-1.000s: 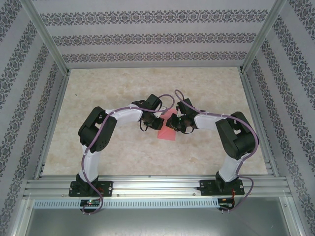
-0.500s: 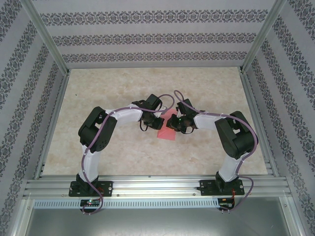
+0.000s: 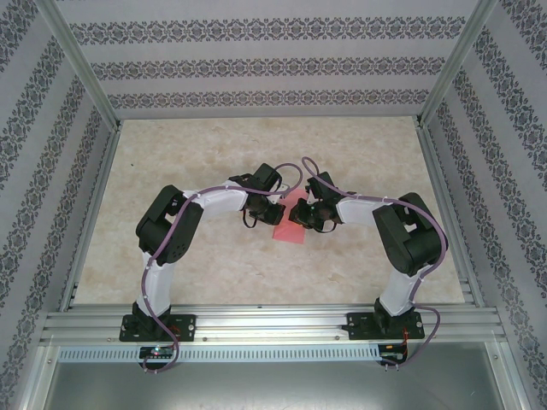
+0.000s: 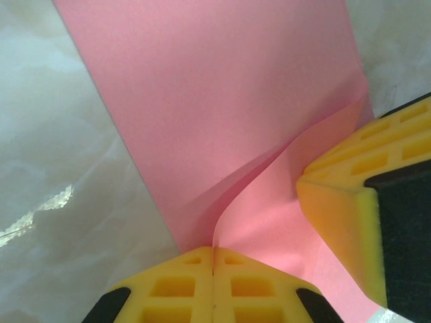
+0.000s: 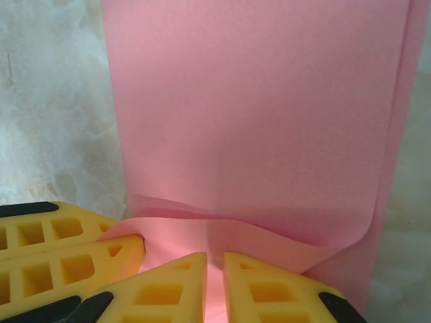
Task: Fold a paper plane with a square sheet of paper (fold left side to right side)
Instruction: Fold the triangle a second time at the center of the table.
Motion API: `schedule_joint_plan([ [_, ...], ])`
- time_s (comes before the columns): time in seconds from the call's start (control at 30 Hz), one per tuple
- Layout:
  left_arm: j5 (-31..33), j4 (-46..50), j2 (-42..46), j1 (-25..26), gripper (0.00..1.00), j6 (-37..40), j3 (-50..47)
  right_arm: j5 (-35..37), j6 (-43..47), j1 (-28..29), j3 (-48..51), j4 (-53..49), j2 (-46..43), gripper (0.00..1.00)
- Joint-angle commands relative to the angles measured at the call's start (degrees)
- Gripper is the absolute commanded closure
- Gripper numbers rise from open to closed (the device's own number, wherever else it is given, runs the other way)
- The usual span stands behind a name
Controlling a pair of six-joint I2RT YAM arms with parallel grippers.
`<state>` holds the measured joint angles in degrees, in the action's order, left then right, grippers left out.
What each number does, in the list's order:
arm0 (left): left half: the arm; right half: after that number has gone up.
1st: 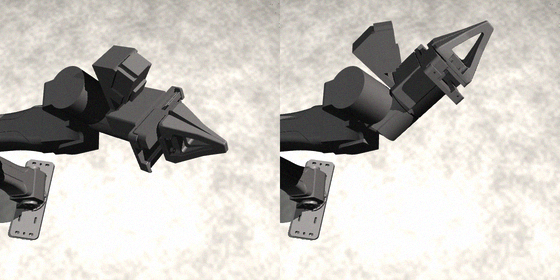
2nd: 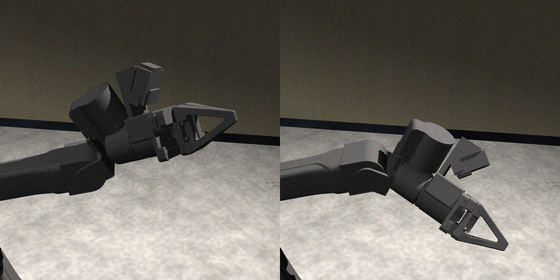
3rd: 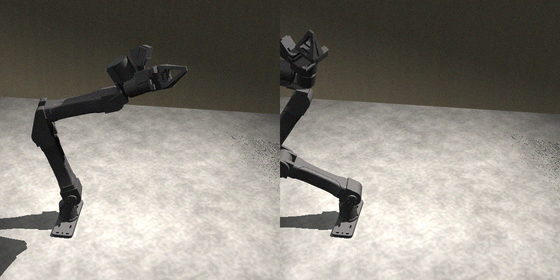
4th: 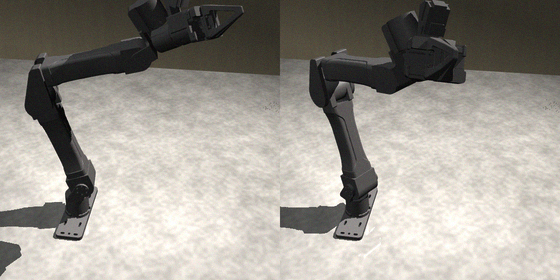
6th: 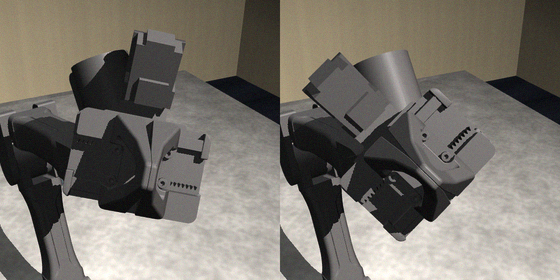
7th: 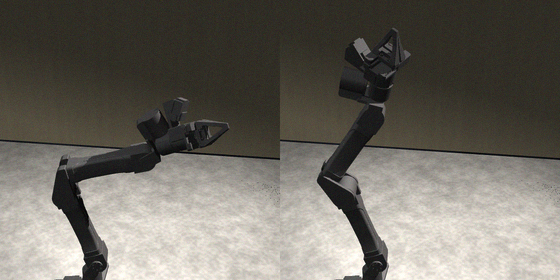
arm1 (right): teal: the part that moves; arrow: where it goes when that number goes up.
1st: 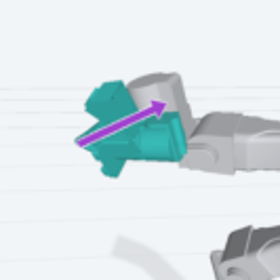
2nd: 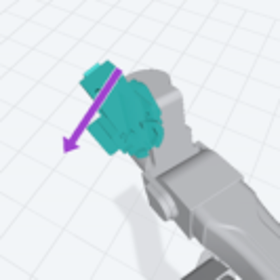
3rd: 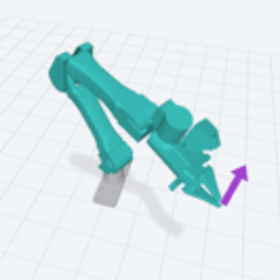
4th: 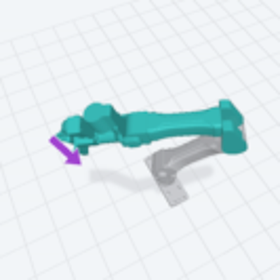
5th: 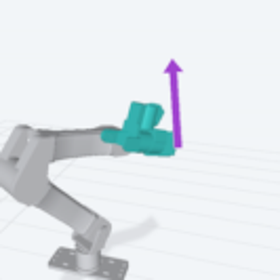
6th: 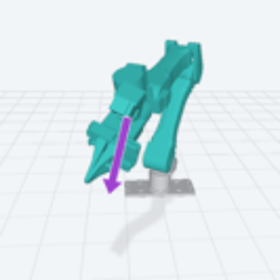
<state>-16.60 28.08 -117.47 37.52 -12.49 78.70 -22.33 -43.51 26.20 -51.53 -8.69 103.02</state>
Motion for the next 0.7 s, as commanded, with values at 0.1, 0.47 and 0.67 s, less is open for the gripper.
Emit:
schedule_joint_plan([
  [0.1, 2.69, -2.01, 1.53, -0.73, 0.87, -1.58, -0.85, 3.87, 1.76, -0.35, 0.24, -5.14, 2.59, 0.84],
  [0.47, 1.56, -1.53, 14.35, -1.56, 0.69, -4.49, -7.8, 4.13, 2.16, -0.88, 1.19, -5.29, 3.5, 0.84],
  [0.67, -7.53, -6.46, 21.48, -0.16, 0.67, -8.93, -14.33, 4.11, 2.11, -0.84, 1.22, -4.84, 3.5, 0.84],
])
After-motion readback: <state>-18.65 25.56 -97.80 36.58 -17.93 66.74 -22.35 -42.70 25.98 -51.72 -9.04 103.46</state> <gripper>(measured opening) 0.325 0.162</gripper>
